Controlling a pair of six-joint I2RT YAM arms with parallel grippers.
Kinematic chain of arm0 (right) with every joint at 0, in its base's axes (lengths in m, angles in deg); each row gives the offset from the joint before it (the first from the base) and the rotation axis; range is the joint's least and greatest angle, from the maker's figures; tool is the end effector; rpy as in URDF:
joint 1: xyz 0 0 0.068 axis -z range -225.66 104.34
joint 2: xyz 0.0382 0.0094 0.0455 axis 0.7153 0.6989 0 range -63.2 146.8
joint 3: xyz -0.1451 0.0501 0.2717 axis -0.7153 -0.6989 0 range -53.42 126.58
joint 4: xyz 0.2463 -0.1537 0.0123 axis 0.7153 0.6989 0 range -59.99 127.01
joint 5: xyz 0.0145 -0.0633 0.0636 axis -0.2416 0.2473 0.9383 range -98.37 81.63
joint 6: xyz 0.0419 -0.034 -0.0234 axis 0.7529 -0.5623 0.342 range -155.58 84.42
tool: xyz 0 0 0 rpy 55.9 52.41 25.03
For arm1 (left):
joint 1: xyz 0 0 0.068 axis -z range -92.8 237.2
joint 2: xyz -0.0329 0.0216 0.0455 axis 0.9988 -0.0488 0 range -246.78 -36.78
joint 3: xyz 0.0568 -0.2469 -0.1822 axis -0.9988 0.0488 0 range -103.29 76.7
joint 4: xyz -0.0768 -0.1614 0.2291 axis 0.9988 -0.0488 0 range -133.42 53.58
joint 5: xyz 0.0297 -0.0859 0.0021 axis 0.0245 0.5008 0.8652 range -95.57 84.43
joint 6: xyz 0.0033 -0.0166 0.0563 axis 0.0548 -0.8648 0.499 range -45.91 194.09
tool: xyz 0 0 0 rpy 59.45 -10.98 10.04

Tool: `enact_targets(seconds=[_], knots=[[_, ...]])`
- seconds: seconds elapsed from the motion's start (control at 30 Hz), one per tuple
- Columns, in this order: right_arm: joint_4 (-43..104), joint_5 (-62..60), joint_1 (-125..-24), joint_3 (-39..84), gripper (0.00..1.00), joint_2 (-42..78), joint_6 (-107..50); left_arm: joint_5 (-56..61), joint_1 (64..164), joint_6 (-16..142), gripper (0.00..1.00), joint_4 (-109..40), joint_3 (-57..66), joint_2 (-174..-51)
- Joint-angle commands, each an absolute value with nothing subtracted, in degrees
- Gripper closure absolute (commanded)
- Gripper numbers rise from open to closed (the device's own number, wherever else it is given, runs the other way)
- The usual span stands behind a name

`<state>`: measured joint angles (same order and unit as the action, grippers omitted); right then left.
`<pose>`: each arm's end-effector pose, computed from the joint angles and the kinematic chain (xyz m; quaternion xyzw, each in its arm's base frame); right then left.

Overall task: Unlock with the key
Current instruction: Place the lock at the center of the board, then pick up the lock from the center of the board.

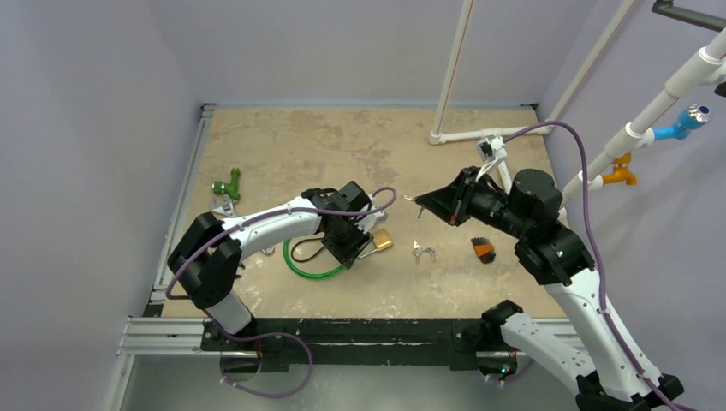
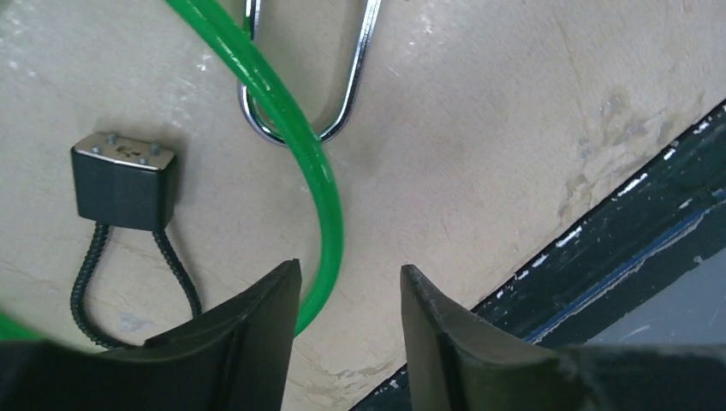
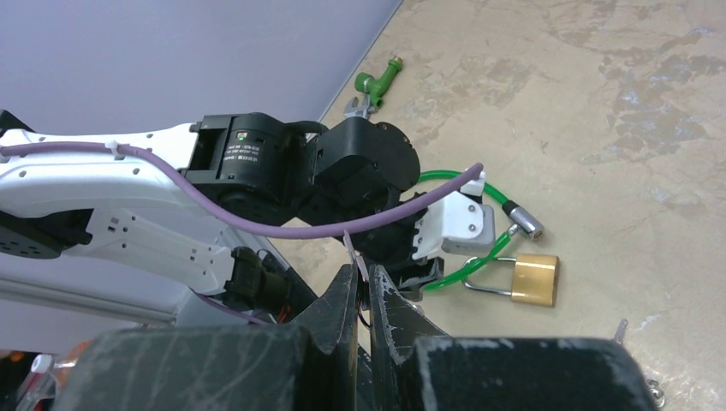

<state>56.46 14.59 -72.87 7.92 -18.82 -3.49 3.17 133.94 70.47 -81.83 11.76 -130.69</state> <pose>0.1351 0.0882 0.4456 -0.0966 0.7528 0.4452 0.4752 0.2301 -0.2537 0.2242 0.3726 0.9149 -0.1260 0.0906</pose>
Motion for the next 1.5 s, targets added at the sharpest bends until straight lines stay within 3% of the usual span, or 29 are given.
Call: enact_targets(seconds=[0.0,0.17,0.3,0.53,0.83,1.47], knots=[[54.8,14.2,-72.6,8.2,1.0,-17.9,-3.7,6.4,134.7,69.3,0.49,-80.2,11.5,-130.4],[54.4,14.6,-72.5,8.6,1.0,-17.1,-3.5,9.7,131.5,72.3,0.45,-83.5,5.1,-128.7],[54.1,14.6,-72.6,9.0,1.0,-16.9,-3.5,14.8,123.4,79.5,0.45,-86.2,-3.5,-129.4],[53.7,14.4,-72.5,9.4,1.0,-16.5,-3.4,14.3,120.6,99.1,0.47,-88.0,-10.4,-140.9],[55.1,13.6,-72.5,10.9,1.0,-16.8,-3.7,14.8,120.5,115.9,0.52,-81.7,-6.6,-145.9],[60.3,11.8,-72.4,18.1,1.0,-16.6,-5.5,9.2,122.2,127.4,0.53,-83.8,-10.6,-152.1]])
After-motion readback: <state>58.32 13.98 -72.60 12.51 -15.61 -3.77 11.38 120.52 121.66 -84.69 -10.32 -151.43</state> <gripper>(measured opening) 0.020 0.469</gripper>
